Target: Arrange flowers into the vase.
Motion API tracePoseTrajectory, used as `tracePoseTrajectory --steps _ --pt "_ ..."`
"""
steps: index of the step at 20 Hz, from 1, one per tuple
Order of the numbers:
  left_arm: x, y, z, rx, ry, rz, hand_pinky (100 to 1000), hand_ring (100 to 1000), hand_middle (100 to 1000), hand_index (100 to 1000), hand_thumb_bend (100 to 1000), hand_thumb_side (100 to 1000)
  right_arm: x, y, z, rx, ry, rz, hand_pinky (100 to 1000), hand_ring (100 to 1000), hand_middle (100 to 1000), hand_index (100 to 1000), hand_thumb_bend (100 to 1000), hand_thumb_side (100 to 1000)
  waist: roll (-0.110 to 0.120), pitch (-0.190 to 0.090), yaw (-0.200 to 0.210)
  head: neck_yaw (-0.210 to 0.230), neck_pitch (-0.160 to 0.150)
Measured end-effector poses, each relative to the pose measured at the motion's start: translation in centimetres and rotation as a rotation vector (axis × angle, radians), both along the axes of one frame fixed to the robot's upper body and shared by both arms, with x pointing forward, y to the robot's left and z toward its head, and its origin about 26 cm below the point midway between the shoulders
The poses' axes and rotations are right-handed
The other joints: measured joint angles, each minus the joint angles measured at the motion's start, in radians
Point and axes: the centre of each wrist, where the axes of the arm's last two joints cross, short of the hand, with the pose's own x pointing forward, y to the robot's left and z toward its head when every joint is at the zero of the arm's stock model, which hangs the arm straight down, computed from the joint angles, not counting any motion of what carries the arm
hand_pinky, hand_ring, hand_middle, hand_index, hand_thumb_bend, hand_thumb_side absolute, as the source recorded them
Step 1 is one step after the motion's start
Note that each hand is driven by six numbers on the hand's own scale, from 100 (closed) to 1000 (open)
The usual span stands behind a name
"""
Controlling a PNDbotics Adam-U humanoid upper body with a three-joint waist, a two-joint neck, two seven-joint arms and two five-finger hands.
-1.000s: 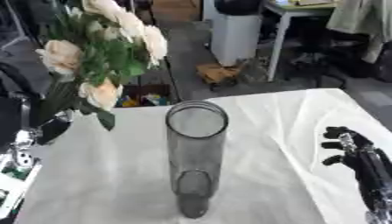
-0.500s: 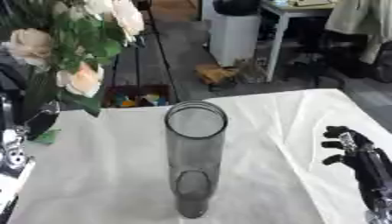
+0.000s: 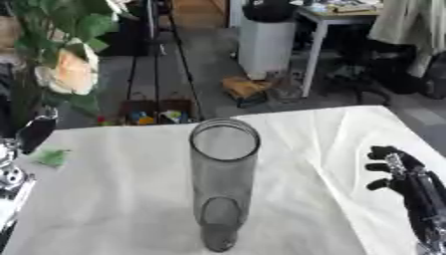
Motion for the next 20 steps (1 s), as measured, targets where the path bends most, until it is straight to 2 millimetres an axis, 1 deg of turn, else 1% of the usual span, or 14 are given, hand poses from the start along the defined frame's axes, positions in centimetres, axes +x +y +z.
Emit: tracePoseTrajectory --steps 6,12,20 --pt "-0.4 -0.6 1.4 -0.064 -0.029 -0.078 100 100 100 110 331 100 0.0 0.1 -0.2 0.005 0.003 0.001 488 703 703 782 100 838 -0.001 -0.002 0.003 0.000 0.000" --pt "-0.7 -0.9 4.2 -0.103 -0.069 -0.169 100 100 100 108 339 100 -0.1 0.0 -0.4 0.005 0.010 0.000 488 703 703 782 100 838 -0.001 -0.011 0.003 0.000 0.000" --pt "-1.4 -1.5 7.0 -0.147 -0.110 -0.288 100 100 100 107 335 100 -0.1 -0.1 -0.5 0.005 0.013 0.001 489 703 702 782 100 838 0.001 -0.019 -0.003 -0.004 0.000"
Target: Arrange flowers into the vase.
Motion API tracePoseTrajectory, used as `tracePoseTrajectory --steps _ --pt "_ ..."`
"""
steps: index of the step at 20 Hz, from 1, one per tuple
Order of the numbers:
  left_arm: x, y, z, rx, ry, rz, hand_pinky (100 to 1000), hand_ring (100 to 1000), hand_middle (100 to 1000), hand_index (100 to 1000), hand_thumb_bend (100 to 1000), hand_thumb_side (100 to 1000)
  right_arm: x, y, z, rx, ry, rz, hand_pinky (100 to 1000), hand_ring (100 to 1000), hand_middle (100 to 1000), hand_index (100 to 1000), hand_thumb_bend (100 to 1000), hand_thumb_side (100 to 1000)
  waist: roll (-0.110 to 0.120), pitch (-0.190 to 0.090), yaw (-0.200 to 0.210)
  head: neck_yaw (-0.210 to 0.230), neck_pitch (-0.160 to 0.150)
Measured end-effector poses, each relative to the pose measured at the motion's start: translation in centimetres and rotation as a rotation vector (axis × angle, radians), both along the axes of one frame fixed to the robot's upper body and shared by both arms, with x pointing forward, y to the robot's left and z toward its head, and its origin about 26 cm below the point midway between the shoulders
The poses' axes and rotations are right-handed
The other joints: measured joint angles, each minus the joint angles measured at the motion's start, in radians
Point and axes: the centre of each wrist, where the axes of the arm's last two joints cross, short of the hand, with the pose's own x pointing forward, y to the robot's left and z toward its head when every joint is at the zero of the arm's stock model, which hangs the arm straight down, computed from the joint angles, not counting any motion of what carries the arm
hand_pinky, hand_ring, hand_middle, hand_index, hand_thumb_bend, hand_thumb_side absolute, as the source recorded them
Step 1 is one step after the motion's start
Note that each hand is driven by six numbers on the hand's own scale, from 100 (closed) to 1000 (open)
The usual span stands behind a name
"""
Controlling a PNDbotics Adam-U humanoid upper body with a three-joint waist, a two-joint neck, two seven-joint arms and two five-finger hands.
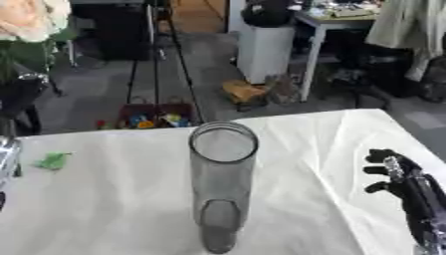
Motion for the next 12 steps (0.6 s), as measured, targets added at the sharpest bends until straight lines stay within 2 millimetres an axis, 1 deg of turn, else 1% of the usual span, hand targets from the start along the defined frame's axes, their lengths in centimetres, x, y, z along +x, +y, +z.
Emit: tracePoseTrajectory --steps 7,12 --pt "-0.6 -0.8 1.5 -0.019 -0.009 -0.103 100 100 100 106 336 100 0.0 -0.1 -0.1 0.000 0.003 0.001 488 704 701 782 100 838 0.005 -0.006 -0.008 0.000 0.000" --pt "-1.0 -1.3 3.1 -0.043 -0.026 -0.175 100 100 100 106 330 100 0.0 -0.1 -0.1 -0.001 0.005 0.005 488 704 701 782 100 838 0.005 -0.008 -0.017 0.000 0.000"
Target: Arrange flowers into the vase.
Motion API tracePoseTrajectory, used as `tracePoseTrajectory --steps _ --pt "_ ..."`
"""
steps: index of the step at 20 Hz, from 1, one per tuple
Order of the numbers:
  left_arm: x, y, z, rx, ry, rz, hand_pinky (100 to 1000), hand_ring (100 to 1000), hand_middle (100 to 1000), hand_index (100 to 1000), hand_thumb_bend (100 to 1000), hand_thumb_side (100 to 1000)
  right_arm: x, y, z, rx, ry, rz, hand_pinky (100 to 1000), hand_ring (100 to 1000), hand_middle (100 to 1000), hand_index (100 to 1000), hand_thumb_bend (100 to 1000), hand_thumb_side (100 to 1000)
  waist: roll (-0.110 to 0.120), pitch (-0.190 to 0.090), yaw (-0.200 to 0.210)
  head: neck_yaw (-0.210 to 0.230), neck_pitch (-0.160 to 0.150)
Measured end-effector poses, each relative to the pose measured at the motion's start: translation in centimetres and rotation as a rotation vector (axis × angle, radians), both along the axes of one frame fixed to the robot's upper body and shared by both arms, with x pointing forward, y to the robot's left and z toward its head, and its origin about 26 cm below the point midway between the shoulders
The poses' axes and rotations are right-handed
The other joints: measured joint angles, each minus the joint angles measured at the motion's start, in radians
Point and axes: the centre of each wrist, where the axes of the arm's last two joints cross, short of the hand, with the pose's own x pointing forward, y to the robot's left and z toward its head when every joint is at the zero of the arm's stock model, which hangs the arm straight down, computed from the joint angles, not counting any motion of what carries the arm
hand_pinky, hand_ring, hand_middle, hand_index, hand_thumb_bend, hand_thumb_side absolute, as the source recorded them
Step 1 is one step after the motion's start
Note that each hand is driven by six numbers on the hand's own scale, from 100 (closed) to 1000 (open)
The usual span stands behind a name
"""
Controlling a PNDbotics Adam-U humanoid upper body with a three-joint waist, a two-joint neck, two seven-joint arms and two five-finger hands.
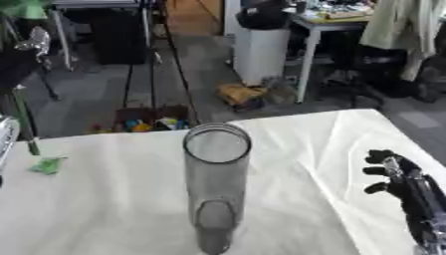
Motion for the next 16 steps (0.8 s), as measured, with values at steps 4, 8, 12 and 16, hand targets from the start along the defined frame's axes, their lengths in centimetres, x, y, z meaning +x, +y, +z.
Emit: tracePoseTrajectory --steps 4,8,12,16 --pt "-0.4 -0.2 1.2 -0.015 -0.015 -0.043 100 100 100 106 326 100 0.0 0.0 0.0 0.000 0.002 0.002 488 704 700 782 100 838 0.000 -0.004 -0.007 0.001 0.000" --pt "-0.6 -0.3 2.4 -0.021 -0.023 -0.085 100 100 100 105 329 100 0.0 0.0 0.0 0.000 0.004 0.003 488 704 700 782 100 838 0.004 -0.013 -0.015 0.001 0.001" --pt "-0.8 -0.4 3.3 -0.020 -0.014 -0.130 100 100 100 105 330 100 0.0 0.0 -0.2 0.000 0.011 0.003 488 704 700 782 100 838 0.007 -0.019 -0.023 0.001 0.001" --pt "-0.8 -0.4 4.0 -0.024 0.008 -0.177 100 100 100 105 335 100 0.0 0.0 -0.3 0.003 0.015 0.005 488 704 700 782 100 838 0.012 -0.026 -0.031 0.001 0.001"
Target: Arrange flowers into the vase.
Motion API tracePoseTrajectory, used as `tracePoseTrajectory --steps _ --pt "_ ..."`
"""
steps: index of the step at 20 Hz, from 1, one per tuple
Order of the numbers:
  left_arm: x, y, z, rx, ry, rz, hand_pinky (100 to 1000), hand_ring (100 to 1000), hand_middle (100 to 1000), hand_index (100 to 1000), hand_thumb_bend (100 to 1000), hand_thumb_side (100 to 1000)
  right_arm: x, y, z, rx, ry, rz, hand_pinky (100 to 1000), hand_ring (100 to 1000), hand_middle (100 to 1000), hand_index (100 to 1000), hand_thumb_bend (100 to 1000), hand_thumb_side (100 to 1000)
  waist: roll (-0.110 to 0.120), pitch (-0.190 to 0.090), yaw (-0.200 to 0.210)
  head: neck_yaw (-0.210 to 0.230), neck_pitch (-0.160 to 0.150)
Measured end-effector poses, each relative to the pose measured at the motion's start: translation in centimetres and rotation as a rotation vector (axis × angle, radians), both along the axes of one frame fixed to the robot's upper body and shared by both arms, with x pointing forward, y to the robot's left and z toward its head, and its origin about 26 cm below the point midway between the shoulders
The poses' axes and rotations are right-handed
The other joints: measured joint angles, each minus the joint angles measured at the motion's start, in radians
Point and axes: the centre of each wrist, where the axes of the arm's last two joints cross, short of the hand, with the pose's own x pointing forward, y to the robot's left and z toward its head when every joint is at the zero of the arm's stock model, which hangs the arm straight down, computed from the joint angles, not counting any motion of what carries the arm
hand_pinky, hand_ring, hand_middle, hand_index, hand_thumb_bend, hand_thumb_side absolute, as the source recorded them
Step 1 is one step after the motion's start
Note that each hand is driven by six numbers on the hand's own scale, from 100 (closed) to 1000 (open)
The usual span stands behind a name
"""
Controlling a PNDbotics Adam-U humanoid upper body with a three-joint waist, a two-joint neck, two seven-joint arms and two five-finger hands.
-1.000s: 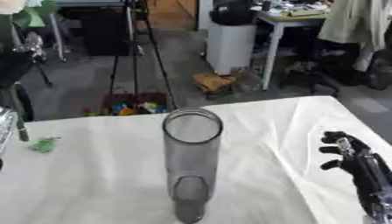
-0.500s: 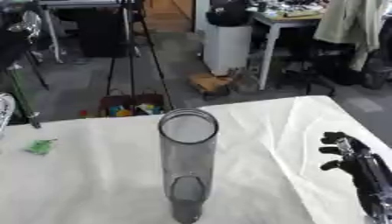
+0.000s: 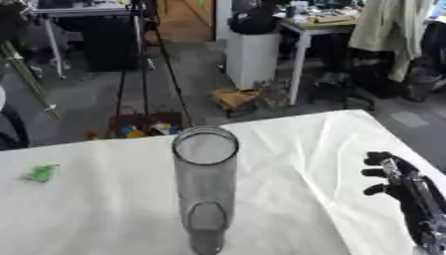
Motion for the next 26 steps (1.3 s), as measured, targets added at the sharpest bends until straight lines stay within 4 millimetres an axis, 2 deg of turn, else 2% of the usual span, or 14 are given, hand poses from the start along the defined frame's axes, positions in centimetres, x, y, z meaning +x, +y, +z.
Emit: tracePoseTrajectory --steps 14,26 --pt "0.8 0.0 1.6 -0.056 0.085 -0.152 100 100 100 105 318 100 -0.1 -0.2 -0.4 0.004 0.015 0.001 487 705 699 781 100 839 0.009 -0.023 -0.023 0.000 0.009" --pt "0.7 -1.0 2.7 -0.109 0.099 -0.319 100 100 100 105 301 100 -0.1 -0.1 -0.6 0.009 0.024 0.008 486 705 699 781 100 838 0.013 -0.029 -0.054 0.001 0.009"
